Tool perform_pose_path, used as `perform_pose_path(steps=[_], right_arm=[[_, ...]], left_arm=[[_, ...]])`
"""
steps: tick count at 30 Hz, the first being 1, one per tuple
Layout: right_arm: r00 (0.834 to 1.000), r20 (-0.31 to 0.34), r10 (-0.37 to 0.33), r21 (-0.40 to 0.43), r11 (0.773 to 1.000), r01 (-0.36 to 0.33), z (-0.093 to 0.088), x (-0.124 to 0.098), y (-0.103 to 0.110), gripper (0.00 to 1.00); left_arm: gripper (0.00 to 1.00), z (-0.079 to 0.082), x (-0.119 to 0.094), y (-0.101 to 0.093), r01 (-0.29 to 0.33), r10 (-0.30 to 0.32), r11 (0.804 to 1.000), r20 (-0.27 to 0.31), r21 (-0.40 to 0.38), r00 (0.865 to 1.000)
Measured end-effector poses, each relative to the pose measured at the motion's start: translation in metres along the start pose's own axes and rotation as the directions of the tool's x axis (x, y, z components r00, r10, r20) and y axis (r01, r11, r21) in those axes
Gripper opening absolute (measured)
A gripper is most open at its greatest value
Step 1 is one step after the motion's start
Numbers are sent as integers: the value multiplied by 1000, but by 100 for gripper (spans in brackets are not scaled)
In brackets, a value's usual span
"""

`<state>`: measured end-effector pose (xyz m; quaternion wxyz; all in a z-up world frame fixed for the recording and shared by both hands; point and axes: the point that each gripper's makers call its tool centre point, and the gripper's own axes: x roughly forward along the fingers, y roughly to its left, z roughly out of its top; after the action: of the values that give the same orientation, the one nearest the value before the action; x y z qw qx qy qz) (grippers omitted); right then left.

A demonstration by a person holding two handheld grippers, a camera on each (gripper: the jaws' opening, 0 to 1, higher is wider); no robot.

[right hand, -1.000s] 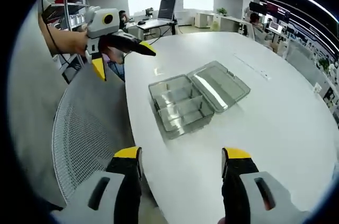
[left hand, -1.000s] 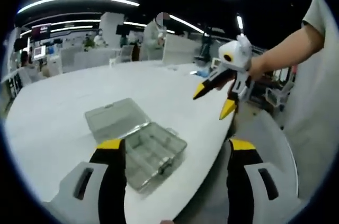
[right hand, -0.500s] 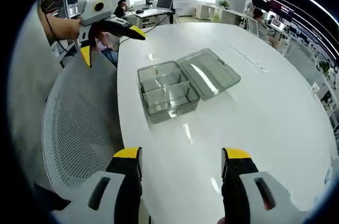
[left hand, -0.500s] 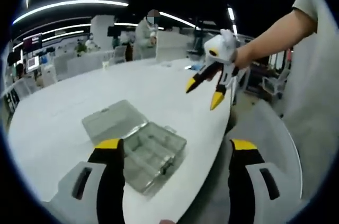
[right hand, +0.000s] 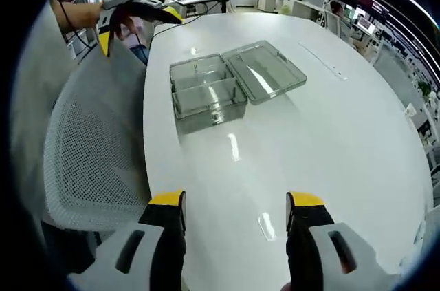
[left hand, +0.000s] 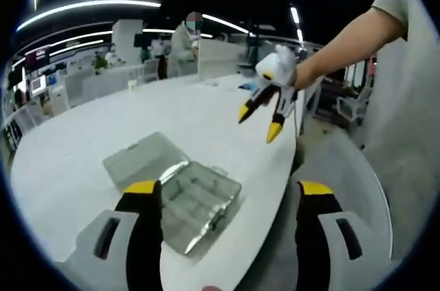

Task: Insert the divider into the dual guide fixture by aligning both edges with the guide slots and pushing it downward to the bottom, including one-sided entry, uneven engagement, binding, and posture correction.

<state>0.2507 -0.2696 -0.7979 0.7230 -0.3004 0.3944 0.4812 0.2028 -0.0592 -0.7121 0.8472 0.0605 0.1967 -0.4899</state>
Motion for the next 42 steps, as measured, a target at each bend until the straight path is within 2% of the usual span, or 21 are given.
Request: perform_pose_path(steps=[12,24,32,35,42], right_arm=[[999,-38,6,-35,999,-7,-21,4,-20,51],[993,-116,25,-80,996,-34,-50,7,-27,48],[990,-136,25,-121,992,-42,-52,10,-35,44],[987,-154,39,-163,985,-64,-51,14,-34,44],[981,-183,59,-200,975,-96,-54,23,-38,42]], left_arm=[[77,-2,3,-4,13,-13,1000,-15,-11,1000],[74,-1,9,-10,28,-28,1000,-27,-4,999],[73,-4,11,-10,27,-27,1000,-40,-15,999],[73,-4,11,-10,29,-30,999,-44,-13,999],[73,-1,12,-8,30,-30,999,-45,-18,999]])
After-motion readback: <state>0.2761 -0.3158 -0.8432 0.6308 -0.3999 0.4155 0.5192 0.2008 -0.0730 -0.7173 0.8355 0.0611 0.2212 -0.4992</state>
